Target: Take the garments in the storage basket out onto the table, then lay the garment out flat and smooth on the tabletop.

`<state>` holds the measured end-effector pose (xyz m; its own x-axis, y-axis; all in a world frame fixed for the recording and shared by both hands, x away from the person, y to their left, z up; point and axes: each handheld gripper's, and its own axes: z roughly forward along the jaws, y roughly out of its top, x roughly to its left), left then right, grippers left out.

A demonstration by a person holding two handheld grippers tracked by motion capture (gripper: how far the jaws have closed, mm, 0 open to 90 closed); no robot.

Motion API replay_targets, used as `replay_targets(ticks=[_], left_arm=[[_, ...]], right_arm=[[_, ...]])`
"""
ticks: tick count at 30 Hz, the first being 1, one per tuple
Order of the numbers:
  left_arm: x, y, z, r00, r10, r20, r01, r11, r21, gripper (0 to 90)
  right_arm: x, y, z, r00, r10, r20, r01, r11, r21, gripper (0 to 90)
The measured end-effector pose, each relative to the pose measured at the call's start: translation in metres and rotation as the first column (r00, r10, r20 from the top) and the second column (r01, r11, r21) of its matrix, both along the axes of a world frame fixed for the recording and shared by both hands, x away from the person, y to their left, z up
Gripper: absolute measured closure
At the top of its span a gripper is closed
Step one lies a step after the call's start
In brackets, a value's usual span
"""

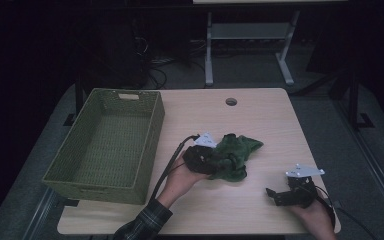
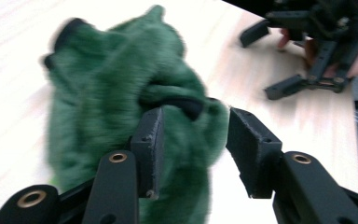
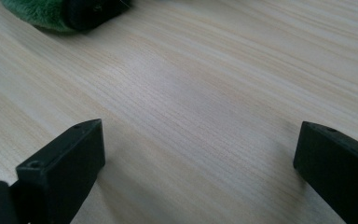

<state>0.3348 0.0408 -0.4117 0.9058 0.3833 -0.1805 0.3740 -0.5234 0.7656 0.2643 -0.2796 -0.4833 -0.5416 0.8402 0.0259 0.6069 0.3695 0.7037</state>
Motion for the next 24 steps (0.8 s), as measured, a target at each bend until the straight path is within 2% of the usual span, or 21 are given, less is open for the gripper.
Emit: replay_targets(ticks=[4, 8, 11, 17, 20, 24], left_arm=[[-0.008, -0.010, -0.007, 0.9998, -0.020, 0.002, 0.020, 0.9995, 0.025, 56.0], [-0.006, -0.012, -0.018, 1.0000, -0.010, 0.000, 0.010, 0.9982, 0.059, 54.4], [-0.001, -0.011, -0.025, 1.0000, 0.001, 0.007, -0.002, 0.9963, 0.085, 53.2], [0.004, -0.009, -0.035, 0.9995, 0.032, 0.001, -0.031, 0.9955, 0.089, 55.1], [0.007, -0.007, -0.038, 0.9991, 0.042, 0.003, -0.042, 0.9947, 0.094, 58.9], [0.010, -0.004, -0.040, 0.9993, 0.037, 0.002, -0.037, 0.9944, 0.099, 67.5]], right_arm=[[0.000, 0.000, 0.000, 1.0000, 0.001, 0.003, -0.001, 1.000, 0.000, 2.6], [-0.001, 0.003, 0.004, 0.9999, 0.017, 0.003, -0.017, 1.000, 0.003, 15.3], [-0.001, 0.007, 0.006, 0.9997, 0.025, 0.001, -0.025, 1.000, 0.000, 16.8], [-0.002, 0.020, 0.011, 0.9974, 0.072, 0.009, -0.072, 0.995, 0.064, 25.0], [0.001, 0.029, 0.014, 0.9940, 0.108, 0.018, -0.109, 0.988, 0.106, 30.0], [0.005, 0.044, 0.014, 0.9882, 0.152, 0.022, -0.153, 0.981, 0.120, 35.5]])
